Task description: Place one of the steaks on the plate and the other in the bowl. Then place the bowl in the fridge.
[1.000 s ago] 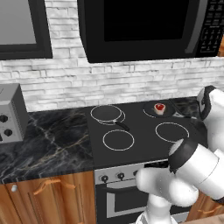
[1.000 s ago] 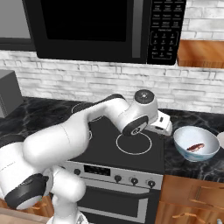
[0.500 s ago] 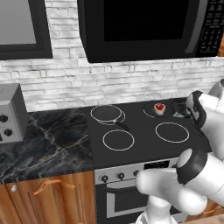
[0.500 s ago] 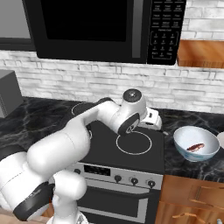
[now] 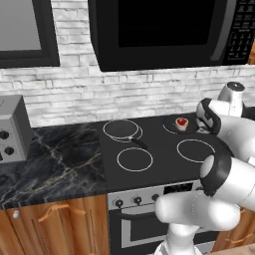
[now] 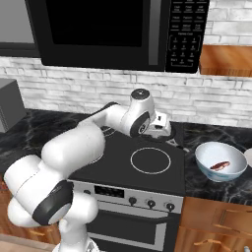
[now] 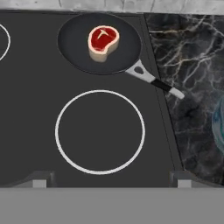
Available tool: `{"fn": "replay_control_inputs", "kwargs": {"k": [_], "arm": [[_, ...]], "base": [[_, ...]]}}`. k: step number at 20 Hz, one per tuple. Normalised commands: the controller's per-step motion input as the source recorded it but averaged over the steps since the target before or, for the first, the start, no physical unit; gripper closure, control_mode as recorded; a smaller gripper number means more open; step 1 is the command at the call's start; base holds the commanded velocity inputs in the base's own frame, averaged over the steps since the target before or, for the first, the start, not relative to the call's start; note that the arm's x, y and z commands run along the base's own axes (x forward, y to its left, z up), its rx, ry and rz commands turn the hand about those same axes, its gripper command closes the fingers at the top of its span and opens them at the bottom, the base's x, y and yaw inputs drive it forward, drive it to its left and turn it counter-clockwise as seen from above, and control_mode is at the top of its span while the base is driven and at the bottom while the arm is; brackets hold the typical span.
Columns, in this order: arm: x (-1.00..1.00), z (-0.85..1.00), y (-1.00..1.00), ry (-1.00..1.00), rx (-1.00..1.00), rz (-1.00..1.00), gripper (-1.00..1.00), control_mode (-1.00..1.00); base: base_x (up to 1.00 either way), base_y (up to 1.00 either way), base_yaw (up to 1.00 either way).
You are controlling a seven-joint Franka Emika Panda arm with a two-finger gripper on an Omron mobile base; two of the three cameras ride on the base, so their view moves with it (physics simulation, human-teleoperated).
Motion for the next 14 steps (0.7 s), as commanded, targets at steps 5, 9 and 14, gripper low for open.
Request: {"fn": "replay_control_inputs", "kwargs": {"k": [5,9,14], "arm": [[0.48,-0.10,0.09,0.08,0.00,0.11,-1.00,-1.00],[0.27,-0.24,0.01,0.01,0.04,0.12,-1.00,-1.00],[0.39,-0.14,0.01,0.03,0.00,0.08,-1.00,-1.00]], "base": [[0.00,0.00,0.00],[0.00,0.00,0.00],[0.00,0.00,0.00]]}}
